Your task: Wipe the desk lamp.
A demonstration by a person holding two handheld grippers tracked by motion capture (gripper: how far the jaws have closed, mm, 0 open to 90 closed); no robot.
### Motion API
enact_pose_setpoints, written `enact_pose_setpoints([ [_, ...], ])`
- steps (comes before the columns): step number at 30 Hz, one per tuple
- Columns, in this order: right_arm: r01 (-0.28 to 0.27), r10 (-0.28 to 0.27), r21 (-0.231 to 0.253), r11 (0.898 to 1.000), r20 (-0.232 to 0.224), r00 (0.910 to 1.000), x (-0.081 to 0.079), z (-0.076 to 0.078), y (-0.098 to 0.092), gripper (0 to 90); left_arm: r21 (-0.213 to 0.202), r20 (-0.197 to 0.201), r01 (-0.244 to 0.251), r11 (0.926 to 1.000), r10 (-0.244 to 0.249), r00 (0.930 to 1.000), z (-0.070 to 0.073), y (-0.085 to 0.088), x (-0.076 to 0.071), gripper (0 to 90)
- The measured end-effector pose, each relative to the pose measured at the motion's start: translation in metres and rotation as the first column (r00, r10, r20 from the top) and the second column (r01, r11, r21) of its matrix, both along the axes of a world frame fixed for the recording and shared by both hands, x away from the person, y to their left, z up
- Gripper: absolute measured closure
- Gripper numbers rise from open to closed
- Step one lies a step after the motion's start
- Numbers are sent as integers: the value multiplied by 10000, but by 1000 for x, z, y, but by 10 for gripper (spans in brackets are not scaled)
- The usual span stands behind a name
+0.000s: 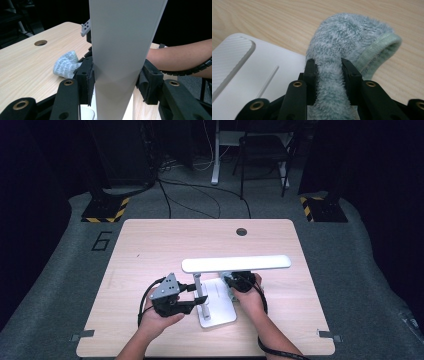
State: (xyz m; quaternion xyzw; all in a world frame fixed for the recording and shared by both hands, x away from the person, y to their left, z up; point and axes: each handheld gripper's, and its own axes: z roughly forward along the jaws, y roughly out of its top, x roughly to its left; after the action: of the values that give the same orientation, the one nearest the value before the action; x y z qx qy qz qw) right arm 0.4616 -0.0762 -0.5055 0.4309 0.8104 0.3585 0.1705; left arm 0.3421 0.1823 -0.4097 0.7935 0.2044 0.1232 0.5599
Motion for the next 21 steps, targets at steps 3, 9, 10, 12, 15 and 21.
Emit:
enact_pose_setpoints([
  [3, 145, -148, 161, 9998, 158, 9998, 5, -1, 3, 691, -16, 51, 64, 10000, -64, 10000, 0, 0, 0, 530],
  [9, 191, -192, 50, 9998, 160, 9997, 8, -1, 6, 687, 15, 30, 213, 9998, -213, 9998, 0, 3, -3, 530],
  [10, 146, -146, -6, 9999, 163, 9998, 9, -1, 6, 687, 2, -10, 237, 9997, -237, 9997, 0, 4, -3, 529],
  [12, 200, -199, -20, 9998, 197, 9996, 8, -1, 7, 687, -25, 5, 244, 9997, -244, 9997, 0, 4, -3, 529],
  [15, 98, -94, -131, 9999, 284, 9996, 8, -1, 6, 687, -37, 0, 301, 9995, -301, 9995, 0, 5, -5, 530],
  [21, 83, -76, -192, 9998, 350, 9994, 7, -1, 7, 687, -47, -40, 455, 9990, -455, 9990, 0, 7, -7, 529],
])
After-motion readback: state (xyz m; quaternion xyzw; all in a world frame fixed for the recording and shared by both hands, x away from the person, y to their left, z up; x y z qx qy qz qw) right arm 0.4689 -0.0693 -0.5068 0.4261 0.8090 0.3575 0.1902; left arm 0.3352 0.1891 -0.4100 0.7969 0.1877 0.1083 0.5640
